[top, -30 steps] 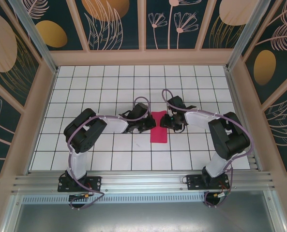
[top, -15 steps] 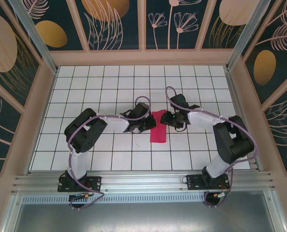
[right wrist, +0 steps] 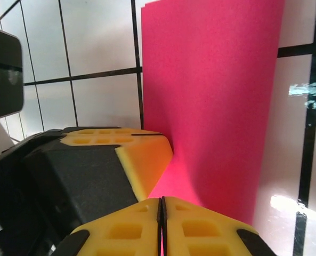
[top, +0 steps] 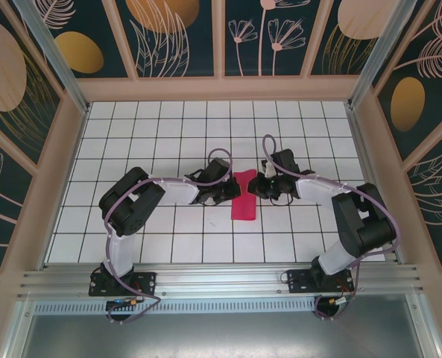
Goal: Fold a paper plane with a square sheet of paper (pick it up from the middle)
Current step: Hold the square sheet of paper at the center of the table, then fold the square sheet of paper in half at the center of the table.
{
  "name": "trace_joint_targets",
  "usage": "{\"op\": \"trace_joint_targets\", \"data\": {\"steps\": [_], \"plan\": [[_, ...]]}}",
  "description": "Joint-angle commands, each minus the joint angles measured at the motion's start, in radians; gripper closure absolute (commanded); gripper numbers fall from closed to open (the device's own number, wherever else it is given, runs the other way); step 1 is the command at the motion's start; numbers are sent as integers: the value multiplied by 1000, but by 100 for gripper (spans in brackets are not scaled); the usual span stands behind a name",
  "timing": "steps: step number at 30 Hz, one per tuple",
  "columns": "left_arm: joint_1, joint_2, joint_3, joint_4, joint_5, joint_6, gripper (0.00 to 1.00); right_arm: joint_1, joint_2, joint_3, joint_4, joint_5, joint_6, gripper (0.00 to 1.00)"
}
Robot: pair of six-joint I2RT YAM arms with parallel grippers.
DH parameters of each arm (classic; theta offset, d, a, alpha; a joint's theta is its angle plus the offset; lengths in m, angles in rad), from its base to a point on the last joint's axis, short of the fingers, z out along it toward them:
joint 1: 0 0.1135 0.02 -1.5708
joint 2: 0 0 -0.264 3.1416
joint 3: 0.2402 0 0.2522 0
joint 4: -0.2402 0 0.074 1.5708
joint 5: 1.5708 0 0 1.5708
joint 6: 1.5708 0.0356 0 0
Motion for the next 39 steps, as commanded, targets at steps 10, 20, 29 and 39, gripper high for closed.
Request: {"op": "trace_joint_targets", "data": {"steps": [10,20,29,39], "plan": [[3,51,-47,-123,-72,33,92,-39,111,-83,54,8,-37,88],[2,50,-49,-123,-69,37,92,-45,-6,-88,37,-44,-19,84],[1,56,-46,-118,-61,37,92,-33,-56,-188,97,-122,15,84],[2,53,-55,-120,-60,39,92,-29,-14,-182,21,-36,-18,85]]}}
